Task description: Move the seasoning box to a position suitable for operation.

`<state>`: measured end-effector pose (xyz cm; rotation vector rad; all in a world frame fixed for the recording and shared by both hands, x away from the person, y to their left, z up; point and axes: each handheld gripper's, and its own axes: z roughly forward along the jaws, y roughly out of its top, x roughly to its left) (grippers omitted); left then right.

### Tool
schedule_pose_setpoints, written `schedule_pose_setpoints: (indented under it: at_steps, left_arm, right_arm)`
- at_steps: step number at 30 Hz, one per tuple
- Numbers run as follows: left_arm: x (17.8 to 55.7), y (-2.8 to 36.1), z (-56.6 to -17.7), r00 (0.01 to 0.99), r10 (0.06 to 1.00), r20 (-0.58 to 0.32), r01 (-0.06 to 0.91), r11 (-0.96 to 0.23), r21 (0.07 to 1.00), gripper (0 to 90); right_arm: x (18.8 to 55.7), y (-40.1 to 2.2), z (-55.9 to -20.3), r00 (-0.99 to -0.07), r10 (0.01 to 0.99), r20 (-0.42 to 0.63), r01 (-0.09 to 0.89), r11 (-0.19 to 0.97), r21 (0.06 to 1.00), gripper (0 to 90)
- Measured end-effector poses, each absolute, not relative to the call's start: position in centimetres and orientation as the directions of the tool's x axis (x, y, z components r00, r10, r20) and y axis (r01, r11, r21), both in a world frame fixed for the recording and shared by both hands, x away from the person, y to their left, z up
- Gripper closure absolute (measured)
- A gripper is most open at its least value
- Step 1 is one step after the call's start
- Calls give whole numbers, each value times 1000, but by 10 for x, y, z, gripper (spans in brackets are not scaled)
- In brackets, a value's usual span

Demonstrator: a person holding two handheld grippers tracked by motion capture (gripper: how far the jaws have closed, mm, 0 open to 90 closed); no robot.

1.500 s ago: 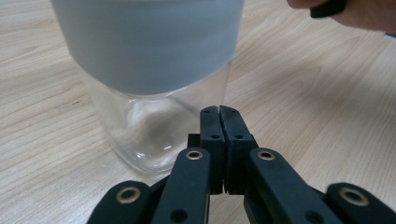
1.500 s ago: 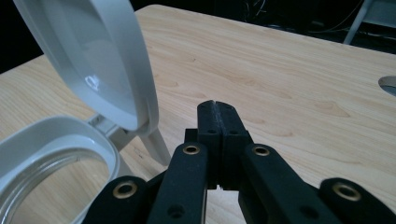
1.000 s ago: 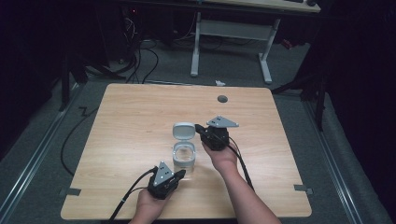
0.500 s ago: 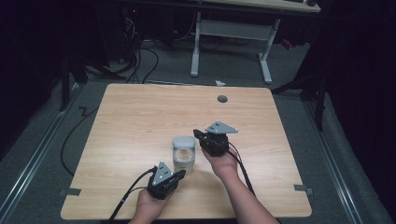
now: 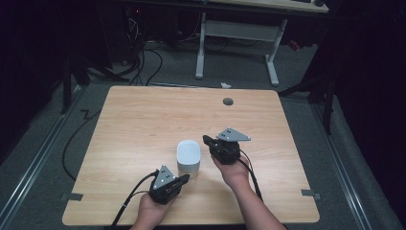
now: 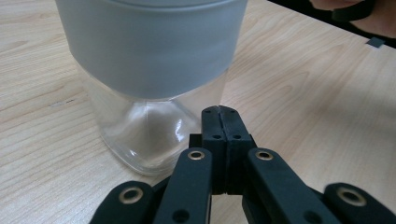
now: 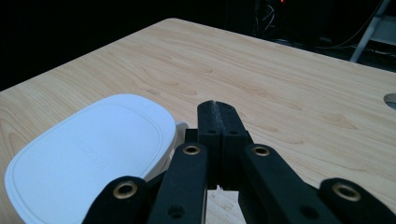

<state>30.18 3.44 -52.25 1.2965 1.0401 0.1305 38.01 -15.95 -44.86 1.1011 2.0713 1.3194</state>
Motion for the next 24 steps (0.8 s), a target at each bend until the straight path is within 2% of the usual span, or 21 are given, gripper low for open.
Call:
schedule_pose_setpoints:
  at_steps: [5, 11, 24]
  left_arm:
    - [298, 47, -514, 584, 608, -538, 441, 318, 839, 900]
    - [303, 69, -506, 571, 588, -573, 482, 325, 814, 900]
    - [325, 118, -498, 511, 650, -563, 416, 386, 823, 880]
  right_arm:
    - [380, -161, -450, -582, 811, 48, 382, 221, 897, 900]
    - [378, -165, -452, -579, 813, 60, 386, 209, 898, 897]
    - [372, -189, -458, -541, 838, 74, 417, 191, 889, 890]
